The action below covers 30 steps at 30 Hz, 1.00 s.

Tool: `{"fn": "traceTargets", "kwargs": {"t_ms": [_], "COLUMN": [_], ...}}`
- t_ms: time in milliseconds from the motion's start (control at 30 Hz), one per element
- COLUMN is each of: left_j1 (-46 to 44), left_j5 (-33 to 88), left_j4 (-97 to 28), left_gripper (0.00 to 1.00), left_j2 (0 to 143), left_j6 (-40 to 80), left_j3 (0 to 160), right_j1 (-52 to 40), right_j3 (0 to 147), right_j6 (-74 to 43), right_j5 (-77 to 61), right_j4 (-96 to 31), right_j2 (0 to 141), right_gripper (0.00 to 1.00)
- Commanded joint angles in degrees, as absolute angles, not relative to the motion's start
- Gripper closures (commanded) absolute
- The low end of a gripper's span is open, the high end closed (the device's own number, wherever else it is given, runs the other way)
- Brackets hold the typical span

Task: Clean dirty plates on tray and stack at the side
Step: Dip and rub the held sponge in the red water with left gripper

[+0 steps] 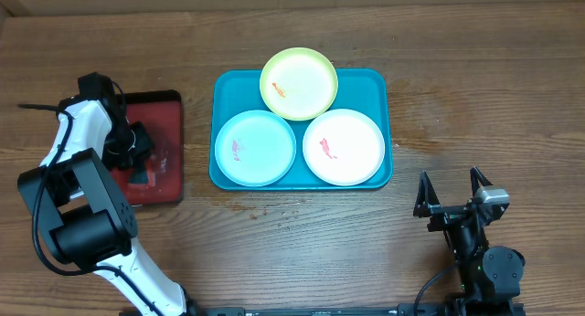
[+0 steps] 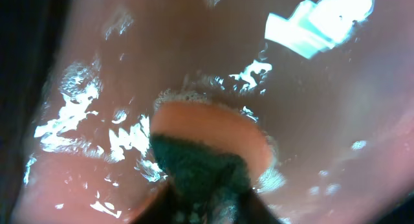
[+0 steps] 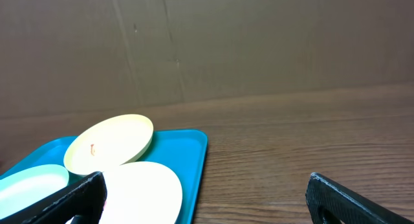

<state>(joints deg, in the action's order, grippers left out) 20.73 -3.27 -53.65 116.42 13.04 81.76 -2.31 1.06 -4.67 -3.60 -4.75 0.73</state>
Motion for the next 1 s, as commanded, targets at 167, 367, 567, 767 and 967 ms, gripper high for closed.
{"fn": "traceTargets", "kwargs": {"t_ms": [167, 367, 567, 767, 967], "left_j1": [20.6, 20.6, 20.6, 20.6, 20.6], "left_j5": [-3.7, -3.8, -3.8, -3.8, -3.8], "left_j4": [-57.2, -60.5, -60.6, -59.9, -58.4], "left_gripper": [0.24, 0.14, 0.53, 0.59, 0.53], "left_j2": [117.3, 117.3, 117.3, 117.4, 117.4], "left_j6": [11.7, 11.5, 11.6, 11.5, 10.7], "left_j3": [83.8, 83.7, 83.7, 83.6, 82.0], "right_j1": [-2.6, -2.6, -2.6, -2.6, -2.6], "right_j3": [0.5, 0.5, 0.5, 0.5, 0.5], "right_j6": [-4.5, -4.5, -4.5, -4.5, -4.5], "right_j5": [-3.0, -3.0, -3.0, -3.0, -3.0], "right_j4": [-4.6, -4.6, -4.6, -4.6, -4.6], "right_j2": [0.2, 0.2, 0.2, 0.2, 0.2], "right_gripper": [0.00, 0.00, 0.00, 0.00, 0.00]}}
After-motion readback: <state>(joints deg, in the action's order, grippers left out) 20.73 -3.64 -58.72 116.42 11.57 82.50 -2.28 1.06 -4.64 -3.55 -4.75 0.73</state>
